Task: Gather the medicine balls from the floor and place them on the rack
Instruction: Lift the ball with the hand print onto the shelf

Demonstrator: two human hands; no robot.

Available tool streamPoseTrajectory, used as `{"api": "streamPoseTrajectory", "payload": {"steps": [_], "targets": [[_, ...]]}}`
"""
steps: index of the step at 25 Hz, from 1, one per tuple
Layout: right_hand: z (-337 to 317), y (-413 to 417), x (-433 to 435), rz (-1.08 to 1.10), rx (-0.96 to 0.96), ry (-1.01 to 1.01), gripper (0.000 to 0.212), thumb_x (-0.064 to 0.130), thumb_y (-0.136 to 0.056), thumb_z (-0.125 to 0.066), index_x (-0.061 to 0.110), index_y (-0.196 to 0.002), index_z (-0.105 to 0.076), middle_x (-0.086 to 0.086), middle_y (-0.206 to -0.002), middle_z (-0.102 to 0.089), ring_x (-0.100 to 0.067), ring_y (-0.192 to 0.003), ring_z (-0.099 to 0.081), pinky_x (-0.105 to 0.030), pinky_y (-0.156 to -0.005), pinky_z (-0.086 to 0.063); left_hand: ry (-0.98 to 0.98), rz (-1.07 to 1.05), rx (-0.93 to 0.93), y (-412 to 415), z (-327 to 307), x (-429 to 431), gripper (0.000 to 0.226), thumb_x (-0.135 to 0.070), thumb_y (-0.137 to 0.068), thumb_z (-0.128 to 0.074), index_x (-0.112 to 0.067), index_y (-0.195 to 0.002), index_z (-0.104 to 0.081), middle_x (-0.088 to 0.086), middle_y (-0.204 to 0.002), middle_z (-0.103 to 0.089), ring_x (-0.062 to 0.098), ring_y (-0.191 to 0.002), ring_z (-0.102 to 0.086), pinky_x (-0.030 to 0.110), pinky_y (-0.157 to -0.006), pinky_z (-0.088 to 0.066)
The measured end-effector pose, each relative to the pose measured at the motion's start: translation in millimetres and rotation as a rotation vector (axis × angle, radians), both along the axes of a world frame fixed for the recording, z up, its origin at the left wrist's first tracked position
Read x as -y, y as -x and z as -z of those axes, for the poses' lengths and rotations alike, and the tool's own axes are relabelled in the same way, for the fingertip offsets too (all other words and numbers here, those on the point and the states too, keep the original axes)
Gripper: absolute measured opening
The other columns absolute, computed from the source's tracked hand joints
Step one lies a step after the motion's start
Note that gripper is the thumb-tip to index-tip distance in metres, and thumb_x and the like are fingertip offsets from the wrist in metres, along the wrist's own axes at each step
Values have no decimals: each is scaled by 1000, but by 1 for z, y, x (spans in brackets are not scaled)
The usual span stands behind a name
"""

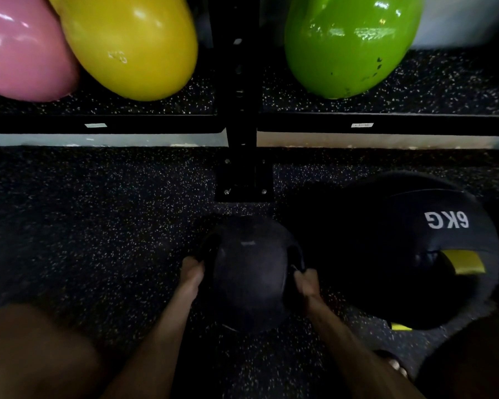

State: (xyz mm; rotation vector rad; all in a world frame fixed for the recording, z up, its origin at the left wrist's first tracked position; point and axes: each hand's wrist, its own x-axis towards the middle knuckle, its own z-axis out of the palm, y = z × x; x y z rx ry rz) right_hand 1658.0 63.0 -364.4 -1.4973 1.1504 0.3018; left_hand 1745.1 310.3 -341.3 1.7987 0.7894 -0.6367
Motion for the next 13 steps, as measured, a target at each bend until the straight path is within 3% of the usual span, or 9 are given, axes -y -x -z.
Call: {"api": "streamPoseTrajectory", "payload": {"steps": [2,5,8,11,13], "targets": [[0,0,-4,-36,4,52,16,10,-97,-61,-4,-93,-66,-18,-82,-66,-32,-83,-64,-36,-68,-50,-7,-11,10,6,-3,0,19,-13,-98,-59,-6,-81,-61,7,-83,-62,18,-68,-56,33,-63,-50],[-6,1,-5,-59,14,121,31,13,-97,-62,-17,-105,-66,-25,-96,-69,-36,-93,-67,-42,-85,-54,-3,-41,17,17,-8,1,28,-13,-99,-57,-13,-71,-55,7,-81,-59,20,-72,-55,35,-71,-49],[-28,3,0,-59,43,171,30,11,-97,-62,-16,-109,-65,-23,-98,-68,-33,-94,-65,-38,-86,-51,73,-101,21,27,-24,4,24,-15,-100,-53,-7,-79,-61,9,-85,-64,22,-77,-59,42,-82,-54],[-79,-4,7,-64,135,221,29,11,-96,-64,-12,-113,-66,-23,-100,-71,-35,-100,-68,-33,-82,-51,171,-128,90,22,-58,8,25,-17,-96,-54,-1,-89,-71,12,-88,-72,24,-77,-63,41,-72,-55],[-128,-13,14,-80,202,287,25,8,-94,-65,-12,-109,-68,-25,-98,-72,-34,-99,-69,-29,-75,-45,214,-126,136,16,-100,16,24,-12,-96,-52,-1,-85,-71,9,-82,-69,22,-74,-58,39,-66,-49]]}}
